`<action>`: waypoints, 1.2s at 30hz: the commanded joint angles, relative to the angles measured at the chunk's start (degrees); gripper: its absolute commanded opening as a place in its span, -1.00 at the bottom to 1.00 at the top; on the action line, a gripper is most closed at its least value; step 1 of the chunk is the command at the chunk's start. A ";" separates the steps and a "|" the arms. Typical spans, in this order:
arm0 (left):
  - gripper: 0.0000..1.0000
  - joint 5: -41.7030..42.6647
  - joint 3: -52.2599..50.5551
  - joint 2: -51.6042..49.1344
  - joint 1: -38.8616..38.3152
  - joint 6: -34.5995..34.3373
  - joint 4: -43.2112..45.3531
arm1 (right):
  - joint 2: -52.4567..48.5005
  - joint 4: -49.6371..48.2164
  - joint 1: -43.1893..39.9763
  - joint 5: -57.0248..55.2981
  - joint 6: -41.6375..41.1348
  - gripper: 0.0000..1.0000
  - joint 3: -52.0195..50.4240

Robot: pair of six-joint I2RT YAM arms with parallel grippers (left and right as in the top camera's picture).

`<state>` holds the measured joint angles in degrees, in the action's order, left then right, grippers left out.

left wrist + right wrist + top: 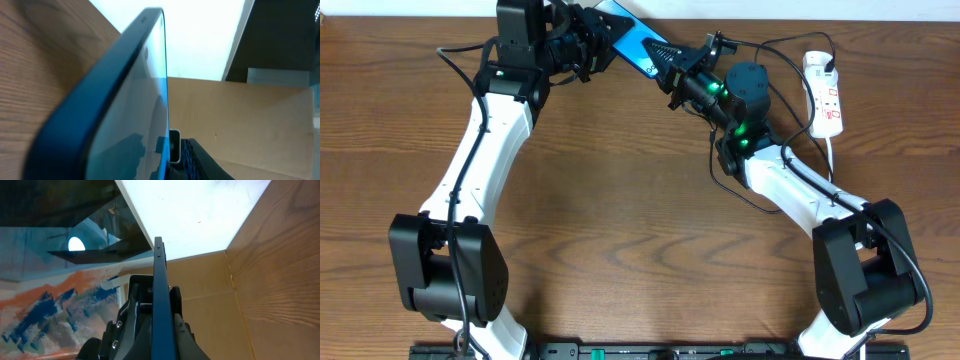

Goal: Plug charger to phone and switch on socket

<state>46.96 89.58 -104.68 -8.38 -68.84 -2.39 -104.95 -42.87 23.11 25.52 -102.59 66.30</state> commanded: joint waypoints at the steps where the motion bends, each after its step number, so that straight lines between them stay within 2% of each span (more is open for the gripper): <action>1: -0.41 -2.97 0.52 0.96 0.31 1.05 1.18 | 0.35 1.20 1.01 4.24 1.09 -0.98 0.33; 5: -0.72 -3.58 0.52 0.96 0.31 1.05 1.16 | 0.35 2.84 1.01 4.68 1.79 -0.98 0.33; 8: -0.85 -4.02 0.52 0.96 0.31 1.05 1.16 | 0.35 2.89 1.01 4.85 1.97 -0.98 0.33; 15: -0.85 -4.20 0.52 0.96 0.31 1.05 1.20 | 0.35 2.89 0.98 4.85 2.84 -0.97 0.33; 16: -0.85 -4.20 0.52 0.96 0.31 1.05 1.20 | 0.35 2.89 0.98 4.85 3.45 -0.85 0.33; 17: -0.85 -4.20 0.52 0.96 0.33 1.05 1.20 | 0.35 2.89 0.98 4.85 4.04 -0.52 0.33; 18: -0.85 -4.20 0.52 0.96 0.33 1.05 1.20 | 0.35 2.89 0.98 4.85 4.87 -0.30 0.33; 21: -0.85 -4.20 0.52 0.96 0.59 1.05 1.18 | 0.35 2.89 0.52 4.81 7.93 0.18 0.33; 27: -0.85 -3.89 0.52 0.96 2.40 1.03 -0.81 | 0.35 3.02 -2.67 5.90 16.44 0.97 0.33; 31: -0.85 -1.68 0.52 0.96 4.00 1.05 -7.06 | 0.35 6.54 -5.35 9.18 26.12 0.98 0.33; 34: -0.85 2.64 0.52 0.96 5.25 1.55 -10.78 | 0.35 15.43 -7.34 10.49 36.46 0.98 0.46; 36: -0.86 6.91 0.52 0.96 6.03 2.82 -11.76 | 0.35 24.83 -8.35 10.45 45.05 0.99 1.14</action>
<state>46.33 89.14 -104.68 -3.42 -68.29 -13.98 -104.92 -23.81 16.12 34.06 -73.67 66.87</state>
